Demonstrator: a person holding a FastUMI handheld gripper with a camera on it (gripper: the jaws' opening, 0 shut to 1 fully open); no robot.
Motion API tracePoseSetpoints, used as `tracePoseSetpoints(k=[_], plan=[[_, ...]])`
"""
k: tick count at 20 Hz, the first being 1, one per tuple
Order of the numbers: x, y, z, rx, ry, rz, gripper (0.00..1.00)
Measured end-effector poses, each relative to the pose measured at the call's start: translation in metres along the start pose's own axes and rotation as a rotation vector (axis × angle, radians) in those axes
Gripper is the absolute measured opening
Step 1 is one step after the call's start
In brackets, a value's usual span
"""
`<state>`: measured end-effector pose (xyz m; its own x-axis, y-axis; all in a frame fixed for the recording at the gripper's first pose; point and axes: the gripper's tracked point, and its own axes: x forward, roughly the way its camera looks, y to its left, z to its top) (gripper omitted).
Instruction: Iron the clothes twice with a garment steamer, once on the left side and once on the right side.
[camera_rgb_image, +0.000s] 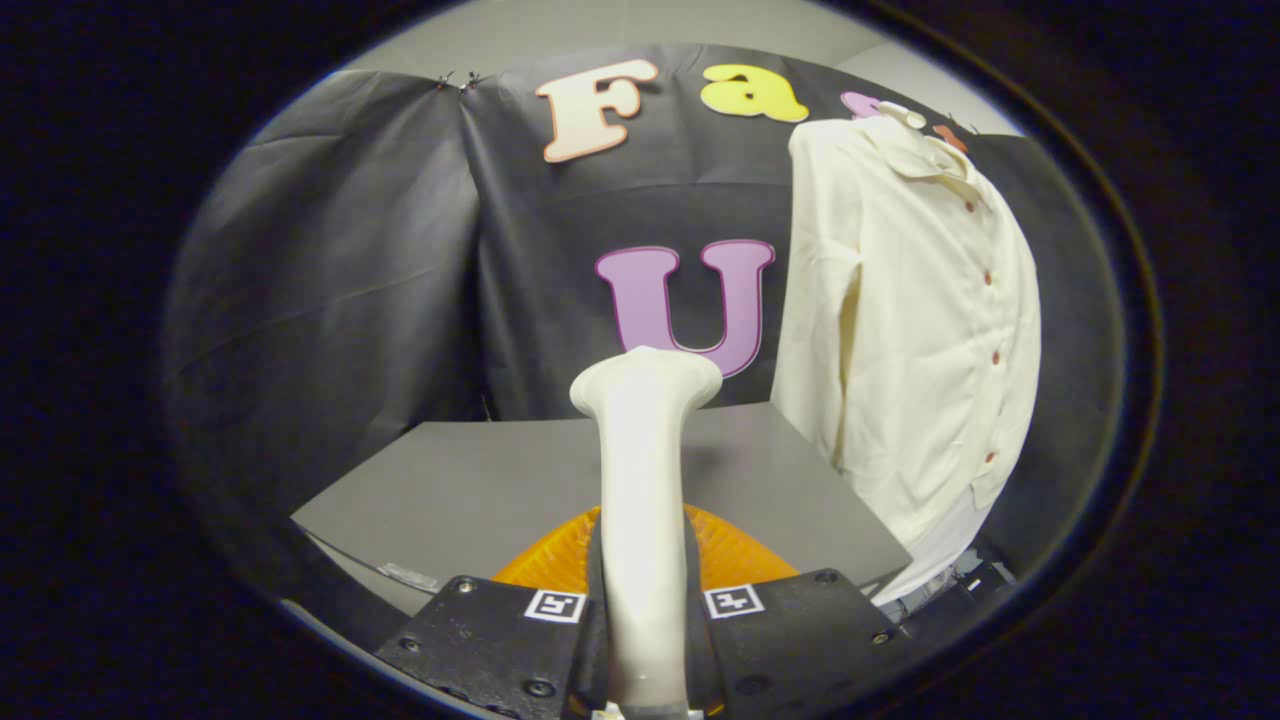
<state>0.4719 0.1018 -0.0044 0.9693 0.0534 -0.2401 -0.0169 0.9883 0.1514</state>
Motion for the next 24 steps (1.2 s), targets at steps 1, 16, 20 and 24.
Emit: tracePoseSetpoints(k=[1,16,20,24], plan=[[-0.014,-0.009,0.005,0.004,-0.013,-0.004,0.29],[-0.102,-0.188,0.106,-0.101,-0.252,-0.084,0.29],[-0.072,-0.23,0.124,-0.087,-0.274,-0.084,0.29],[-0.038,-0.258,0.137,-0.049,-0.3,-0.092,0.29]])
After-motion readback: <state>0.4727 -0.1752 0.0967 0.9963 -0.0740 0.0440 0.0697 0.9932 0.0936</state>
